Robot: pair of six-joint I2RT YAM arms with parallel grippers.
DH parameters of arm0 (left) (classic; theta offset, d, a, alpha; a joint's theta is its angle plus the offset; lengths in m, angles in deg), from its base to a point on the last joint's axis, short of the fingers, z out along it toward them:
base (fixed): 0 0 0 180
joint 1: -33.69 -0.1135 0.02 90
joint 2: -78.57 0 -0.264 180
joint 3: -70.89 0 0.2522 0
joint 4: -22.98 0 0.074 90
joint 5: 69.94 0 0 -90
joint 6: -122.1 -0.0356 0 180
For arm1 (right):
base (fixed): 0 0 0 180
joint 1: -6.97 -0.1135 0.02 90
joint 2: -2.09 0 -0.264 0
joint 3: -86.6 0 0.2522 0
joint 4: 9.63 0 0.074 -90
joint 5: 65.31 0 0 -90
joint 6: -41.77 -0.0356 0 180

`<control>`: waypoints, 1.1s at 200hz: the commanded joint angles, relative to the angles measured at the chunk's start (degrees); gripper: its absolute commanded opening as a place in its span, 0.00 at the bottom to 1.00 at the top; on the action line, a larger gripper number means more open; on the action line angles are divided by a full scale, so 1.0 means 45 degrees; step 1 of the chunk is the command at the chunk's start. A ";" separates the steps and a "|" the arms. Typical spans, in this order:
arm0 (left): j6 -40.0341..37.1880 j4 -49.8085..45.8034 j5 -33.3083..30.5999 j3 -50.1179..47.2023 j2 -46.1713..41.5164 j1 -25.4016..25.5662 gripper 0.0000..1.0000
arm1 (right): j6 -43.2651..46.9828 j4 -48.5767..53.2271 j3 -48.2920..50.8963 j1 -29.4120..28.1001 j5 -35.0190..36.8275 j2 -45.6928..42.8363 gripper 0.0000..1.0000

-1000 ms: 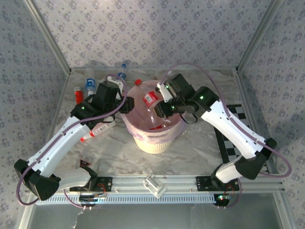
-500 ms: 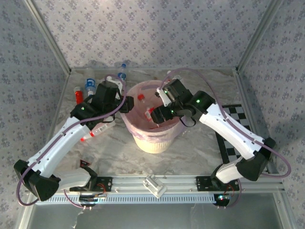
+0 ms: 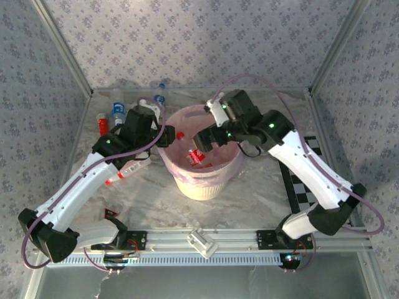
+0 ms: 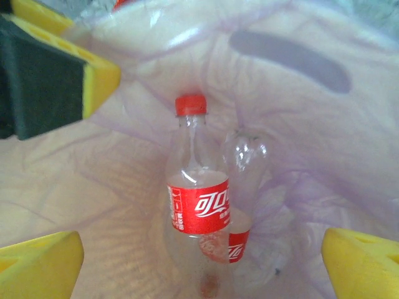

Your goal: Put the plastic bottles in the bin

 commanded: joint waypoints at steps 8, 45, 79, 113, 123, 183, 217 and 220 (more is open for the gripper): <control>-0.0118 0.0049 -0.0055 -0.0061 -0.0012 -0.0054 0.43 | 0.0554 0.0802 -0.0545 0.1210 0.0097 -0.1532 1.00; -0.0123 0.0201 0.0095 -0.0078 0.0082 -0.0073 0.43 | 0.0491 0.0570 0.0938 0.4751 -0.0386 -0.2707 1.00; -0.0138 0.0164 0.0241 -0.0044 0.0033 -0.0099 0.43 | 0.0534 0.0273 0.2978 0.7406 -0.1462 -0.2512 0.98; -0.0120 0.0132 0.0328 -0.0044 -0.0055 -0.0131 0.43 | 0.0139 0.0126 0.4723 0.9450 -0.4757 -0.0929 0.70; -0.0080 0.0198 0.0351 -0.0116 -0.0091 -0.0126 0.43 | 0.0530 -0.0118 0.5166 0.9680 -0.5358 -0.0337 0.67; -0.0079 0.0176 0.0518 -0.0104 -0.0176 -0.0144 0.43 | 0.0652 -0.2070 0.6539 0.8519 -0.6531 0.2535 0.85; -0.0060 0.0149 0.0498 -0.0258 -0.0429 -0.0149 0.43 | 0.0543 -0.2681 0.6715 0.7715 -0.6438 0.3590 0.90; -0.0060 0.0151 0.0497 -0.0269 -0.0456 -0.0141 0.43 | 0.0507 -0.2735 0.6715 0.7675 -0.6433 0.3653 0.91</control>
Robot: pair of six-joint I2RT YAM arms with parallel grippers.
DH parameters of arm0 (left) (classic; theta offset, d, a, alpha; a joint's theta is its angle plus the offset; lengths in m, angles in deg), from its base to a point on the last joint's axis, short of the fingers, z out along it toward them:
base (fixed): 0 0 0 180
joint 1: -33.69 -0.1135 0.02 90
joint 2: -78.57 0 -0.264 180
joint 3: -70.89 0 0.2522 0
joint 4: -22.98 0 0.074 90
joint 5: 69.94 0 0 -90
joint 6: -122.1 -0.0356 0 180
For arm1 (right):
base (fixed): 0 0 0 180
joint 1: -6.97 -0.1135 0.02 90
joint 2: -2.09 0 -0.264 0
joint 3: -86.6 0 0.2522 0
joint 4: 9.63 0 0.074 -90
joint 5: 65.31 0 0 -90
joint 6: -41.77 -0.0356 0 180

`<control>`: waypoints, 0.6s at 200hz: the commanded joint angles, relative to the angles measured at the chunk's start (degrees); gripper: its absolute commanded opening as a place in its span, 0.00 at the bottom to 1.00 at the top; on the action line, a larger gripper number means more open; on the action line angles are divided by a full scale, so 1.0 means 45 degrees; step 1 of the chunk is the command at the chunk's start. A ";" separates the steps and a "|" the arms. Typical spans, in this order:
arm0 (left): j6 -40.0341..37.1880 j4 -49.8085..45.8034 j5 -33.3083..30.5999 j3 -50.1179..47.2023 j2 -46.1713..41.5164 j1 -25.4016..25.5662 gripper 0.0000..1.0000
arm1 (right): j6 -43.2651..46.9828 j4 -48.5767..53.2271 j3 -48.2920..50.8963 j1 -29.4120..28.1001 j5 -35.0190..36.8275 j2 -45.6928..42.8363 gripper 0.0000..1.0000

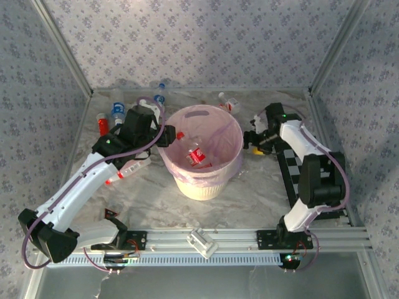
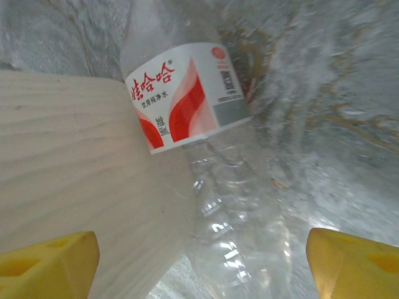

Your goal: Put the plastic bottles in the bin

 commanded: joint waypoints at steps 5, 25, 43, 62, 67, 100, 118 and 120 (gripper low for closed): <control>-0.0060 -0.0084 0.0148 -0.0165 -0.0439 -0.0068 0.43 | -0.0012 -0.0616 0.0216 -0.0438 -0.0381 0.0575 0.91; -0.0046 -0.0099 0.0145 -0.0233 -0.0584 -0.0073 0.43 | -0.0194 -0.1107 0.0358 -0.0687 -0.0226 0.1000 0.94; -0.0060 -0.0195 0.0122 -0.0207 -0.0684 -0.0074 0.43 | -0.0414 -0.1498 0.0411 -0.0802 -0.0081 0.1415 0.97; -0.0060 -0.0250 0.0175 -0.0149 -0.0823 -0.0069 0.43 | -0.0631 -0.1977 0.0537 -0.0825 0.0007 0.1589 0.97; -0.0060 -0.0231 0.0167 -0.0158 -0.0878 -0.0077 0.43 | -0.0663 -0.2084 0.0539 -0.0836 0.0027 0.1608 0.97; -0.0021 -0.0137 0.0182 -0.0317 -0.1026 -0.0078 0.43 | -0.1049 -0.3318 0.1289 -0.0865 -0.0064 0.1787 0.96; -0.0021 -0.0118 0.0159 -0.0282 -0.0915 -0.0092 0.42 | -0.1228 -0.3571 0.1336 -0.0895 -0.0103 0.2121 0.94; -0.0006 -0.0114 0.0158 -0.0269 -0.0893 -0.0100 0.42 | -0.1258 -0.3610 0.1353 -0.0890 -0.0092 0.2153 0.93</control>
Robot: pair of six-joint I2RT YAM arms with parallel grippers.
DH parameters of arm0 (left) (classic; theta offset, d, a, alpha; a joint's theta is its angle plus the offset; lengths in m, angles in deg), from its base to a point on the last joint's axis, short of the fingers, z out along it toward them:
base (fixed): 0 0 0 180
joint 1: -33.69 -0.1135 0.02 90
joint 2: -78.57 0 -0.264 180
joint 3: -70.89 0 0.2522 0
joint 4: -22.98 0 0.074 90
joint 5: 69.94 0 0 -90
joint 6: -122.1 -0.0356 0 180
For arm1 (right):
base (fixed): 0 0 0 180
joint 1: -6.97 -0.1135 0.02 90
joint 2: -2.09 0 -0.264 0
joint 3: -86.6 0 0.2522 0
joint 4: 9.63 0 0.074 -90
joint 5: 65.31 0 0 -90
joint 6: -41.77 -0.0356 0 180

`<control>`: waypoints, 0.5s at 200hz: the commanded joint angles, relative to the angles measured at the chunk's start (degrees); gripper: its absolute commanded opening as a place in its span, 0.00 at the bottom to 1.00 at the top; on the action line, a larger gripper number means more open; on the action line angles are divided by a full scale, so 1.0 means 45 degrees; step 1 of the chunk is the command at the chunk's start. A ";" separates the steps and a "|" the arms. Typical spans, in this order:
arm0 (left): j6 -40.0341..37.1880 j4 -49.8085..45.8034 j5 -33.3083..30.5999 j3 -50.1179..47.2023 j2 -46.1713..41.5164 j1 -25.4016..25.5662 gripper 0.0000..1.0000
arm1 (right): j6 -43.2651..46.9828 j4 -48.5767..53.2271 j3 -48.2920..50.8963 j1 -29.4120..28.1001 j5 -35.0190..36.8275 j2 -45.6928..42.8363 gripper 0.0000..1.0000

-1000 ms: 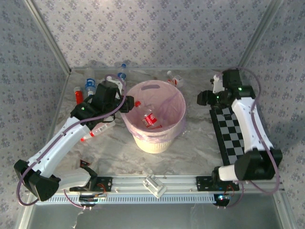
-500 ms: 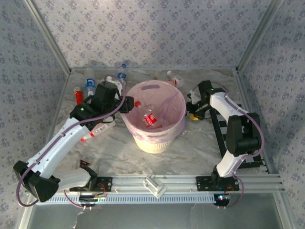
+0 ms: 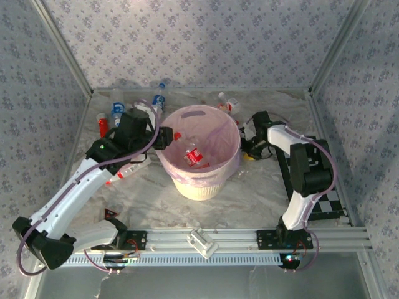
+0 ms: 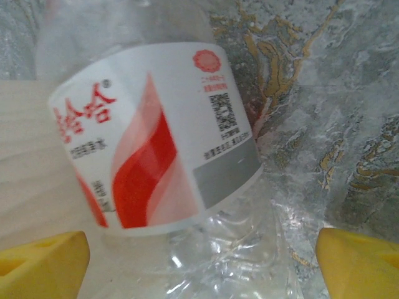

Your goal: Put the plastic bottles in the bin

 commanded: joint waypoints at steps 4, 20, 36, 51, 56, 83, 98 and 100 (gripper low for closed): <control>-0.0016 -0.0035 0.0116 -0.0004 -0.0087 -0.0087 0.42 | -0.0479 -0.0813 0.0257 -0.0101 -0.0061 0.0532 0.93; -0.0021 -0.0023 0.0165 0.0042 -0.0001 -0.0092 0.42 | -0.0560 -0.0979 0.0299 -0.0091 0.0046 0.0622 0.92; -0.0040 -0.0049 0.0171 0.0062 0.0009 -0.0093 0.42 | -0.0526 -0.0995 0.0336 -0.0094 0.0171 0.0605 0.89; -0.0060 -0.0080 0.0141 0.0024 -0.0030 -0.0099 0.42 | -0.0503 -0.0911 0.0339 -0.0050 0.0263 0.0482 0.83; -0.0060 -0.0082 0.0131 0.0004 -0.0049 -0.0104 0.42 | -0.0492 -0.0844 0.0338 -0.0043 0.0291 0.0403 0.80; -0.0060 -0.0082 0.0121 -0.0053 -0.0129 -0.0105 0.42 | -0.0370 -0.0277 0.0224 -0.0021 0.0664 -0.0278 0.67; -0.0072 -0.0111 0.0133 -0.0055 -0.0117 -0.0123 0.43 | -0.0274 0.0128 0.0103 -0.0026 0.1135 -0.0861 0.65; -0.0068 -0.0102 0.0130 -0.0051 -0.0117 -0.0132 0.43 | -0.0259 0.0398 0.0085 -0.0028 0.1197 -0.0959 0.65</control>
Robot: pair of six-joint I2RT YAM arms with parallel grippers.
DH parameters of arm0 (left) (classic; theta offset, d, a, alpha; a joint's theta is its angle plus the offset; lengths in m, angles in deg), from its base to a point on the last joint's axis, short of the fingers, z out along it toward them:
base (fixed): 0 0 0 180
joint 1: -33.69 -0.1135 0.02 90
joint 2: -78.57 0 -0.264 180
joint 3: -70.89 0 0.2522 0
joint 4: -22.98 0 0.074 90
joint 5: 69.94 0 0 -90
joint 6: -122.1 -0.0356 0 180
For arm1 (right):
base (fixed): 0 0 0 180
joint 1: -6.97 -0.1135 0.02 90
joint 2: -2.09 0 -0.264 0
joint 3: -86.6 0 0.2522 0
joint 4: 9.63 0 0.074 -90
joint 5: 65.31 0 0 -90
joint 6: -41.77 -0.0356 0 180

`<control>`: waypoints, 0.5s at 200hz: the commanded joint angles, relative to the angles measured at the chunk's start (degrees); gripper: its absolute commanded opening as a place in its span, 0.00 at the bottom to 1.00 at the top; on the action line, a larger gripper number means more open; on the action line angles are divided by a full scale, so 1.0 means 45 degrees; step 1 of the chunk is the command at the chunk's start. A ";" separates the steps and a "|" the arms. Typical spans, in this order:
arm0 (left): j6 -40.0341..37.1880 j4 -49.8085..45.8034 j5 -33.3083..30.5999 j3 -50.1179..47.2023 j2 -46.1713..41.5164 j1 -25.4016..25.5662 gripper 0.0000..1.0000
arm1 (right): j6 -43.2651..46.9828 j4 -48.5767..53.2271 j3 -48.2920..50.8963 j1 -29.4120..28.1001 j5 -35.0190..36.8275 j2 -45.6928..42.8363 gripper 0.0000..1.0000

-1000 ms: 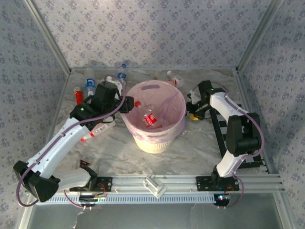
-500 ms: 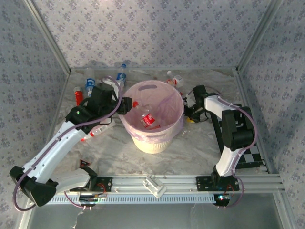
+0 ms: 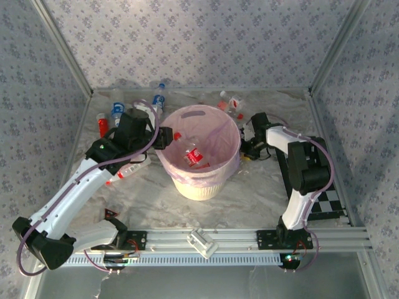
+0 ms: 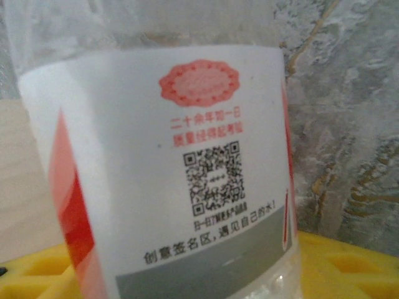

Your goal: Put the plastic bottles in the bin

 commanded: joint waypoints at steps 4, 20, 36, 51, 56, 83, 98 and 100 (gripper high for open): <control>-0.0077 -0.0100 0.0126 -0.0033 -0.0144 -0.0102 0.43 | 0.0174 0.1258 -0.0122 0.0007 0.0985 -0.1279 0.65; -0.0079 -0.0079 0.0131 -0.0059 -0.0145 -0.0094 0.42 | 0.0323 0.1840 -0.0191 0.0005 0.1318 -0.2071 0.64; -0.0084 -0.0045 0.0131 -0.0089 -0.0132 -0.0096 0.43 | 0.0447 0.2389 -0.0231 0.0036 0.1430 -0.2916 0.61; -0.0099 0.0024 0.0169 -0.0089 -0.0103 -0.0115 0.43 | 0.0545 0.3031 -0.0326 0.0117 0.1512 -0.3736 0.59; -0.0117 0.0034 0.0173 -0.0088 -0.0079 -0.0112 0.42 | 0.0579 0.3272 -0.0369 0.0171 0.1549 -0.4024 0.58; -0.0138 0.0187 0.0302 -0.0085 0.0061 -0.0142 0.43 | 0.0726 0.4661 -0.1266 0.0662 0.1994 -0.5657 0.55; -0.0138 0.0255 0.0374 -0.0076 0.0174 -0.0130 0.43 | 0.0647 0.5377 -0.2040 0.0909 0.2229 -0.6526 0.54; -0.0138 0.0263 0.0382 -0.0087 0.0194 -0.0142 0.43 | 0.0599 0.5461 -0.2161 0.0932 0.2258 -0.6629 0.54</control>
